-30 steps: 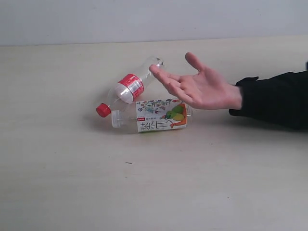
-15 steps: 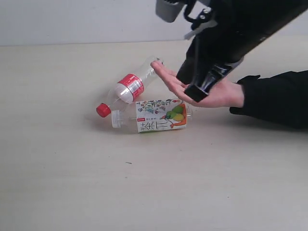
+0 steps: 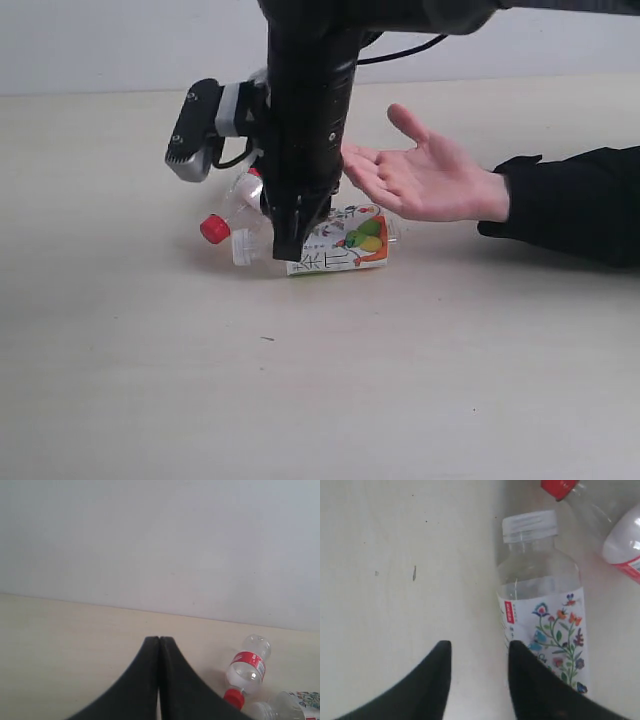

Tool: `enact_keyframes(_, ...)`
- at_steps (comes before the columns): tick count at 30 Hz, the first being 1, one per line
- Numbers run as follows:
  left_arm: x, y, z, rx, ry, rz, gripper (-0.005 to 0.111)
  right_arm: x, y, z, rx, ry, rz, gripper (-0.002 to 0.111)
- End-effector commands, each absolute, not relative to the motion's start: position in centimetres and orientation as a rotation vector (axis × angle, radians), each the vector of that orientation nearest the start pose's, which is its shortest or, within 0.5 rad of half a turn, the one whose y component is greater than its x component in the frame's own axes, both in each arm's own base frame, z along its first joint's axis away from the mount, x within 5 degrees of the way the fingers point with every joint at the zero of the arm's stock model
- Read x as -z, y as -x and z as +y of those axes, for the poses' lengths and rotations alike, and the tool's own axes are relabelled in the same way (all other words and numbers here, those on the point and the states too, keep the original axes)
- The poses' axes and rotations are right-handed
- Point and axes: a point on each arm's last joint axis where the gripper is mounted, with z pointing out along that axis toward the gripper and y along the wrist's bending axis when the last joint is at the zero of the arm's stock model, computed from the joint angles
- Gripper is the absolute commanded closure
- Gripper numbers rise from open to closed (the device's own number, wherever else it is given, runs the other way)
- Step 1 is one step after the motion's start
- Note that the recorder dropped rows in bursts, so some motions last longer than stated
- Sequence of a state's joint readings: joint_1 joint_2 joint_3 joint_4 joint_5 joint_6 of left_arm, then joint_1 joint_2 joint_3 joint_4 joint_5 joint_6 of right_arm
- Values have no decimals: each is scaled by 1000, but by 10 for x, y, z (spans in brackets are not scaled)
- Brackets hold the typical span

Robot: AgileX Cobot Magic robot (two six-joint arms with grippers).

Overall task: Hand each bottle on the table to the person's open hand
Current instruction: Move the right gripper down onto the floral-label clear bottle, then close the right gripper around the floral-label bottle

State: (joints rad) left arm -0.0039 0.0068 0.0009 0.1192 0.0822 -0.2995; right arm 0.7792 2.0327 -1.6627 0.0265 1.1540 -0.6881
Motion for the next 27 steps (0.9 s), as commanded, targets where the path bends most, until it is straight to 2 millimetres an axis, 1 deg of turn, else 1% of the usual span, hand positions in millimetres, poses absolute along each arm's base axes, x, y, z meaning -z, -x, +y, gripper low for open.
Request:
enact_keyframes(1,-206,-56,1,130,145,1562,107,-200,-310,301,60,1988,2262,40)
enact_keyframes(3,-206,-56,1,130,145,1562,107,-191,-314,302,96,1985,2263,39)
enact_keyframes(5,-206,-56,1,130,145,1562,107,-187,-317,303,117,2005,2214,39)
enact_keyframes(6,-206,-56,1,130,145,1562,107,-187,-319,305,117,2013,2187,39)
enact_keyframes(8,-206,-56,1,130,145,1562,107,-187,-321,307,114,2008,2137,36)
enact_keyframes(11,-206,-56,1,130,145,1562,107,-188,-322,309,112,2002,2114,32)
enact_keyframes(17,-206,-56,1,130,145,1562,107,-187,-322,309,115,2024,2097,32)
enact_keyframes(19,-206,-56,1,130,145,1562,107,-182,-323,309,116,2031,2104,32)
enact_keyframes(23,-206,-56,1,130,145,1562,107,-164,-323,310,119,2062,2152,32)
enact_keyframes(27,-206,-56,1,130,145,1562,107,-155,-329,308,201,2048,2160,32)
